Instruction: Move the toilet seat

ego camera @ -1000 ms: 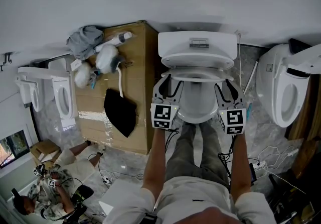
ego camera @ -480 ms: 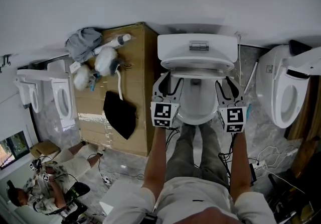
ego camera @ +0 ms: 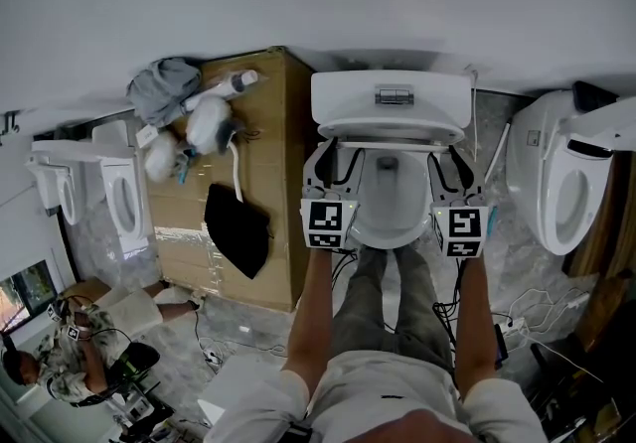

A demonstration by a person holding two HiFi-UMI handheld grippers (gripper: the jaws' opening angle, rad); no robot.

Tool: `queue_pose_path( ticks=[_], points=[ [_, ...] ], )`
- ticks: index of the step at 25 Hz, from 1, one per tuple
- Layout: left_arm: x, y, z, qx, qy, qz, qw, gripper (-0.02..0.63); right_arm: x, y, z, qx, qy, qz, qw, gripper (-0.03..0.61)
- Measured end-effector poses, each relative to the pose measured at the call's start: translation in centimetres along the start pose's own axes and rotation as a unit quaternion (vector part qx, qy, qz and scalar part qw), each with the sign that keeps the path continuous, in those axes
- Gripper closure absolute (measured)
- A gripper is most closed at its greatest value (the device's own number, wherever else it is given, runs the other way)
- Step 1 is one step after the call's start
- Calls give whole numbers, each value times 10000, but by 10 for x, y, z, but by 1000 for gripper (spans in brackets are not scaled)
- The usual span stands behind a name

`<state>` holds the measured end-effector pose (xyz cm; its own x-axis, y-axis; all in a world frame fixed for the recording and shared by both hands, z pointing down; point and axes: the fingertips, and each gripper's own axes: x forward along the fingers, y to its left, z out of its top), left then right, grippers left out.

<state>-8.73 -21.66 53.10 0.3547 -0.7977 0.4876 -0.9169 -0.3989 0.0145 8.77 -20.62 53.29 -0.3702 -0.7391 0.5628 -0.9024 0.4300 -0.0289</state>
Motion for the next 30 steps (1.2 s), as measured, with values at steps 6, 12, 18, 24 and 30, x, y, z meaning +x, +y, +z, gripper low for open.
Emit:
queue_pose_path(
  ticks=[6, 12, 18, 24, 30],
  points=[
    [5, 2, 3, 23, -19, 100, 9999, 399, 9, -11, 2, 95, 38, -160, 9998, 403],
    [14, 7, 7, 26, -53, 232, 9997, 399, 19, -17, 5, 212, 9, -223, 9995, 403],
    [21, 10, 11, -4, -82, 291, 9995, 398, 25, -22, 9, 276, -29, -282, 9992, 403],
    [23, 14, 12, -88, -82, 342, 9993, 397, 31, -24, 13, 242, -29, -360, 9991, 402],
    [7, 10, 14, -161, -141, 276, 9994, 397, 18, -18, 17, 220, -74, -478, 9986, 402]
  ],
)
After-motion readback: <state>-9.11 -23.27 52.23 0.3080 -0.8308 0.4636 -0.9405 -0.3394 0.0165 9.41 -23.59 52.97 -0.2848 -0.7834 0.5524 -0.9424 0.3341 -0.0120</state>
